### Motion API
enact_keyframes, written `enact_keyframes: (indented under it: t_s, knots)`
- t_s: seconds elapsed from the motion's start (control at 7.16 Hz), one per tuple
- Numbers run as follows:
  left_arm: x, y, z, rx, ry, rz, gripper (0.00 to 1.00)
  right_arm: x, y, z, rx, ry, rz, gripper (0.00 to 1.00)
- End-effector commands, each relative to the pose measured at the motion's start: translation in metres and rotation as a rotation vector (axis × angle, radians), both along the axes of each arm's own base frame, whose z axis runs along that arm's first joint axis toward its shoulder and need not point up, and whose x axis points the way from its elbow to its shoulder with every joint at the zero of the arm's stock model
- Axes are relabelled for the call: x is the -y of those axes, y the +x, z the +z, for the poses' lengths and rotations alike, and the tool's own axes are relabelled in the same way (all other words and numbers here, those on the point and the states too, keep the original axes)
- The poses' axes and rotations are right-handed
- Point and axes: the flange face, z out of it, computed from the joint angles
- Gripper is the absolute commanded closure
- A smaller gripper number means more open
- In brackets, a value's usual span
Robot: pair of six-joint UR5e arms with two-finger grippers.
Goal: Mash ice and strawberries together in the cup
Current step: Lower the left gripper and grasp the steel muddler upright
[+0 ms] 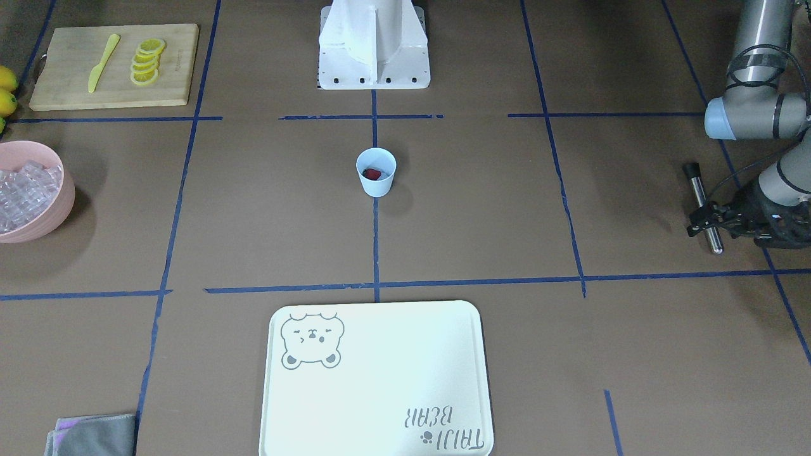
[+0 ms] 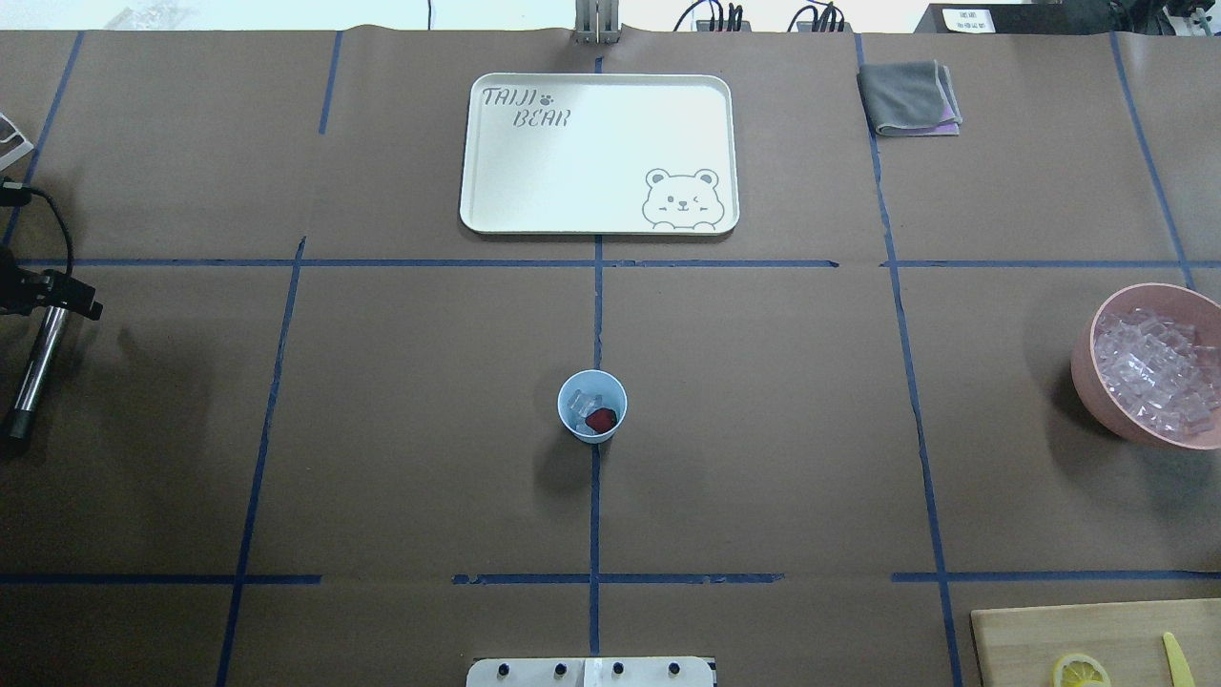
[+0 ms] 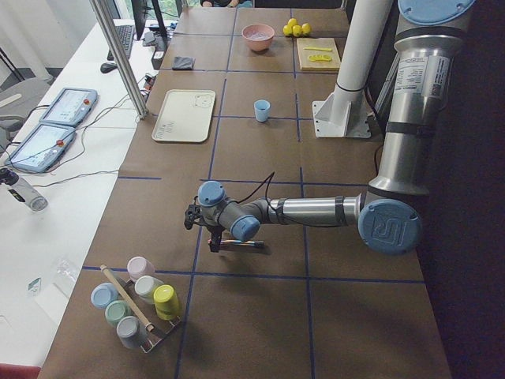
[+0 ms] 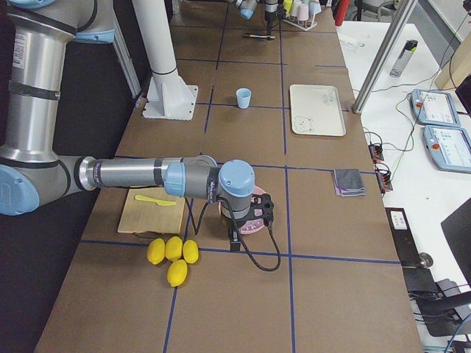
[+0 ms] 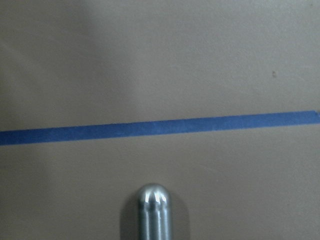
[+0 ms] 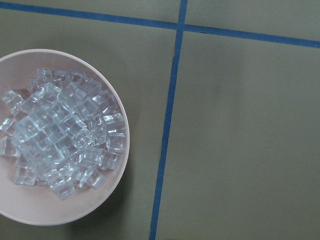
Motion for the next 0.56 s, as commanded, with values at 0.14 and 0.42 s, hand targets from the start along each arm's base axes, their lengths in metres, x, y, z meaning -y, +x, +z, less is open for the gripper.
enact_keyframes:
  t_s: [0.14,0.42]
  knots:
    - [-0.0034,-0.0001,0.0046,0.003,-0.008,0.003,0.00,0.0000,0.0000,0.0000,0.001,0.000,0.000,0.01]
    - [-0.0074,-0.0023,0.0097,0.009,-0.012,0.005,0.01,0.0001,0.0001,-0.0006,-0.001,0.001,0.000,0.01]
